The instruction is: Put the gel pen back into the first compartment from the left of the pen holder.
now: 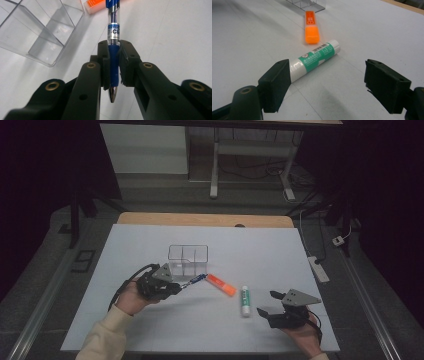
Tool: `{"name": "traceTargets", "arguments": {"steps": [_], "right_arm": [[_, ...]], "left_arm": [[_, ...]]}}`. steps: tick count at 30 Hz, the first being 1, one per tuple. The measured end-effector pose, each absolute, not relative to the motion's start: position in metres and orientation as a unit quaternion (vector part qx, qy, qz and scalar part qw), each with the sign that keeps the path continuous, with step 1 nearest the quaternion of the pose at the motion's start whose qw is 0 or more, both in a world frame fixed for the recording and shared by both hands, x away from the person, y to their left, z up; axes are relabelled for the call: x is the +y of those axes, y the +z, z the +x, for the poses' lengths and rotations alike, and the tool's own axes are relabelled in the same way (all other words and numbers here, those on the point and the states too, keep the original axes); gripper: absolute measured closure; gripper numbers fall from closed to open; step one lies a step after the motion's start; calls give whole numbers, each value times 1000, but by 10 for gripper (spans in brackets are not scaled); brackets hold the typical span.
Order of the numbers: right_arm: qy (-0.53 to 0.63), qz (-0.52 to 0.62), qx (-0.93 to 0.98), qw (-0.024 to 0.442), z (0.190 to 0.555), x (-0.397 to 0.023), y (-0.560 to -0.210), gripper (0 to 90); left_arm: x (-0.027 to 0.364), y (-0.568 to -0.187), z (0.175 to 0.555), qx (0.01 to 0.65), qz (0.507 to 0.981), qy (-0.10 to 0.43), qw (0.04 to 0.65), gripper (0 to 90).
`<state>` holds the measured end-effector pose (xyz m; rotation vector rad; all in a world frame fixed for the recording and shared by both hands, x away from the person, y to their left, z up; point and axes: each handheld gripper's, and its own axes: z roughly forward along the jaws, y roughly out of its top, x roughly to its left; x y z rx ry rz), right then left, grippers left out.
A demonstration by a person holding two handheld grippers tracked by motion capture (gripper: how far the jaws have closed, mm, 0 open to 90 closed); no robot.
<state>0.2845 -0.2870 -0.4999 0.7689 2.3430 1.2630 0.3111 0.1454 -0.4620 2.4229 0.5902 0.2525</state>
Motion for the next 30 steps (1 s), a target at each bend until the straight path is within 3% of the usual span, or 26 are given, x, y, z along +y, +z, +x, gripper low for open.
{"name": "traceTargets", "arguments": {"steps": [17,30], "right_arm": [[456,256,832,186,288,-267,-488,200],[430,191,864,180,295,-208,-471,234]], "left_arm": [[110,-467,306,196,930,77,302,797],[92,-471,306,185,935,69,293,797]]}}
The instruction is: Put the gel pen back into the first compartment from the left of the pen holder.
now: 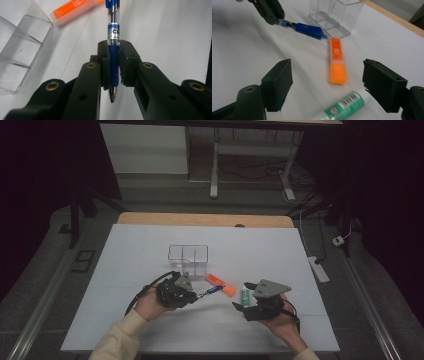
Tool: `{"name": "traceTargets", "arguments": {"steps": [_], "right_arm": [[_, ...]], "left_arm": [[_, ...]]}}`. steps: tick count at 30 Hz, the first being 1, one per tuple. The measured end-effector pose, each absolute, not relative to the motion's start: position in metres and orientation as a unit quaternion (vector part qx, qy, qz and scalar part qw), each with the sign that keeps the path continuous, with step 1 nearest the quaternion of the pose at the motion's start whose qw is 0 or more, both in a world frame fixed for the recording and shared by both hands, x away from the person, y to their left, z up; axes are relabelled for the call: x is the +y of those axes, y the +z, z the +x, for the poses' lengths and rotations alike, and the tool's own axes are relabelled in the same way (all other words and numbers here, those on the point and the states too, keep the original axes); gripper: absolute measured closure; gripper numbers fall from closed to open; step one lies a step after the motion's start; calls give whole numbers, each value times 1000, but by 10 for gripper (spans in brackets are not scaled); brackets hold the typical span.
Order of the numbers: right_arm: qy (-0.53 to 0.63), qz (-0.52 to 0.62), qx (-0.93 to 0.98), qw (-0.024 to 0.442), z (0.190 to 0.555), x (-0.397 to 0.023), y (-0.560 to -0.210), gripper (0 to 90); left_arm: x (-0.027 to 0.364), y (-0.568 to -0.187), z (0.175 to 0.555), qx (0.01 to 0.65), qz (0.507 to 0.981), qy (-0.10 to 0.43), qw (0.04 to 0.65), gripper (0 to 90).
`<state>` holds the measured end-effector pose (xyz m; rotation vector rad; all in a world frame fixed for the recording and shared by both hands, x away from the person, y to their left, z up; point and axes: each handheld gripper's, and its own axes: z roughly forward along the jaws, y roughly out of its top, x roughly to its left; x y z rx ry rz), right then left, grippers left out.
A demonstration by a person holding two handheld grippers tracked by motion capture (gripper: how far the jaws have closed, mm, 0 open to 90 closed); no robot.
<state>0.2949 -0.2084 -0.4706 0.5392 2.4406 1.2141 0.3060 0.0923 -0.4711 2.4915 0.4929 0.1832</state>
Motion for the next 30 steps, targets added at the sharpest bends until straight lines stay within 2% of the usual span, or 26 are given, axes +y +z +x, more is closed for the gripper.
{"name": "traceTargets", "arguments": {"steps": [16,30], "right_arm": [[400,124,888,188,301,-156,-467,276],[381,98,902,180,307,-138,-471,331]], "left_arm": [[85,-474,308,182,937,60,291,797],[81,-477,308,180,939,56,287,797]]}}
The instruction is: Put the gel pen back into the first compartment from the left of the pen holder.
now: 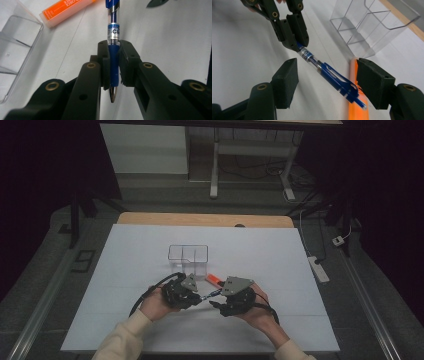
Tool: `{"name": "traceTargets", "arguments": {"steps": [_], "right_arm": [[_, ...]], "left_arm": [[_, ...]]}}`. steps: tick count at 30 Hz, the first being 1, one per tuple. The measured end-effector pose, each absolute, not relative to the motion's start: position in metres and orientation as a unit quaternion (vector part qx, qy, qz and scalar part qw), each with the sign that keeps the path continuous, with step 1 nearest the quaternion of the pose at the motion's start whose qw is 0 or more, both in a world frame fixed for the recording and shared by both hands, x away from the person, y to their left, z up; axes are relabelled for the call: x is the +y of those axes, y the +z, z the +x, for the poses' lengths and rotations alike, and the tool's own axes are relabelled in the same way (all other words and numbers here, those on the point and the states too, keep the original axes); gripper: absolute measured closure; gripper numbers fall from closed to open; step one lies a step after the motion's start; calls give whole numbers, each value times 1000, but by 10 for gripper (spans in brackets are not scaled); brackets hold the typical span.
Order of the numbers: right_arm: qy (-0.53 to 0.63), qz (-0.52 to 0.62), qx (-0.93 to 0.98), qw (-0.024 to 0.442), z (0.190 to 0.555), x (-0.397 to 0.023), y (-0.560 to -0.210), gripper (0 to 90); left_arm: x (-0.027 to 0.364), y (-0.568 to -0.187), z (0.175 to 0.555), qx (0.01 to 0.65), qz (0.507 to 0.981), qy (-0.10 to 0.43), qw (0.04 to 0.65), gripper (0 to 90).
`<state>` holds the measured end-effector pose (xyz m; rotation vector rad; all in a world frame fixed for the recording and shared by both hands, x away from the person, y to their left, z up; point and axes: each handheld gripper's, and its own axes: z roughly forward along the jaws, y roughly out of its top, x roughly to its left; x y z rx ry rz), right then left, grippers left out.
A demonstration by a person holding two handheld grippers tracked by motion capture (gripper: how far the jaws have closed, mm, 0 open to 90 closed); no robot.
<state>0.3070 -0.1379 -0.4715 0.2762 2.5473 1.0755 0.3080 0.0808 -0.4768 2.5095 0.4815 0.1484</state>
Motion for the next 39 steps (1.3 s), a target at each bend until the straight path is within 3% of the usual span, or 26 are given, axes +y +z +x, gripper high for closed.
{"name": "traceTargets", "arguments": {"steps": [4,11,20,28,34,39], "right_arm": [[362,83,910,181,307,-131,-477,361],[318,40,925,205,304,-128,-482,580],[273,-13,935,227,295,-119,-492,672],[267,-78,929,245,291,-119,-491,760],[297,-45,924,236,291,-123,-487,775],[298,-35,926,231,295,-128,-484,775]], "left_arm": [[80,-477,309,176,940,52,287,797],[81,-475,308,163,942,38,291,797],[87,-474,310,154,939,3,307,797],[94,-467,309,153,929,7,337,788],[100,-462,309,174,912,33,370,731],[105,-458,307,204,886,61,412,609]]}}
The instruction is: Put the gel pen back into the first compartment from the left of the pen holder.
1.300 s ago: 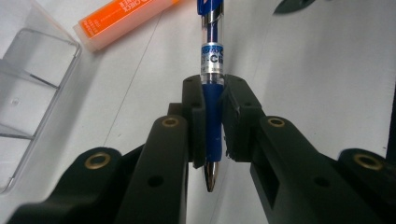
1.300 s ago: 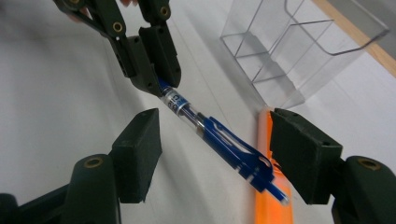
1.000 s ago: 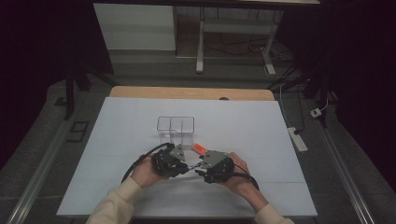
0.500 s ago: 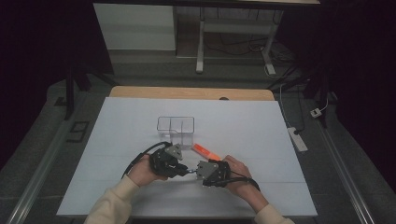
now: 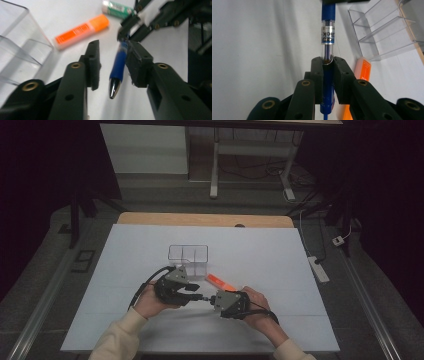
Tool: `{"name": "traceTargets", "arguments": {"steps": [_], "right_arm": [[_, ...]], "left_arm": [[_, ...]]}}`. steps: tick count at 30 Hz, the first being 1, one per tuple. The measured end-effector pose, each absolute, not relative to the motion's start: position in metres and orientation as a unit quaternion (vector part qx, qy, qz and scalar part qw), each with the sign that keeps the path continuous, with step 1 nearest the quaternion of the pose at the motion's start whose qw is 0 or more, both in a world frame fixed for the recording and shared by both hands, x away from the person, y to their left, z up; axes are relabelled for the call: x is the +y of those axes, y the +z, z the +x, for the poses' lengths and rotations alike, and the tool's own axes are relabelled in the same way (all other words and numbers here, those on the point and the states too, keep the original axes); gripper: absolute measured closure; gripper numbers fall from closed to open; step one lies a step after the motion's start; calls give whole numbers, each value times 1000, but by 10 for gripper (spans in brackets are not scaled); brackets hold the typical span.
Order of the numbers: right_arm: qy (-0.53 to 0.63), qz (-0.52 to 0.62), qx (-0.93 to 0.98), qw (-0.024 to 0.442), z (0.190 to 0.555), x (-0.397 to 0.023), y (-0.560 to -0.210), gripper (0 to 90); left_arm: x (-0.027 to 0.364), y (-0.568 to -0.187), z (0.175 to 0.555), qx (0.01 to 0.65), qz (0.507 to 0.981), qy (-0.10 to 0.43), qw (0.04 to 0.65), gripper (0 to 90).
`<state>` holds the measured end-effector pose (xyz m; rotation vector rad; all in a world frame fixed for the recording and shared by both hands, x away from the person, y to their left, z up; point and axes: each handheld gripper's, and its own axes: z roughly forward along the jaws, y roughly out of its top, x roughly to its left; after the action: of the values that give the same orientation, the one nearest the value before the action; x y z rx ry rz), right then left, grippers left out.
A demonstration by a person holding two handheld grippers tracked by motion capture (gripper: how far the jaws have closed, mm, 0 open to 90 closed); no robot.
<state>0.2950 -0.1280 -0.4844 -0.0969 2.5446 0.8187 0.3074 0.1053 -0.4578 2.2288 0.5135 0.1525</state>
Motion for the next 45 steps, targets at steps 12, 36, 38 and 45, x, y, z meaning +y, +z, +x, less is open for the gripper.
{"name": "traceTargets", "arguments": {"steps": [12,36,38,45], "right_arm": [[342,25,917,204,305,-137,-483,775],[433,108,878,174,311,-151,-476,777],[436,110,876,173,311,-151,-475,776],[442,110,873,171,309,-148,-476,777]], "left_arm": [[118,-452,307,256,848,103,453,420],[126,-454,307,286,826,118,471,352],[126,-454,307,285,822,109,480,352],[123,-453,306,285,817,110,490,354]]}}
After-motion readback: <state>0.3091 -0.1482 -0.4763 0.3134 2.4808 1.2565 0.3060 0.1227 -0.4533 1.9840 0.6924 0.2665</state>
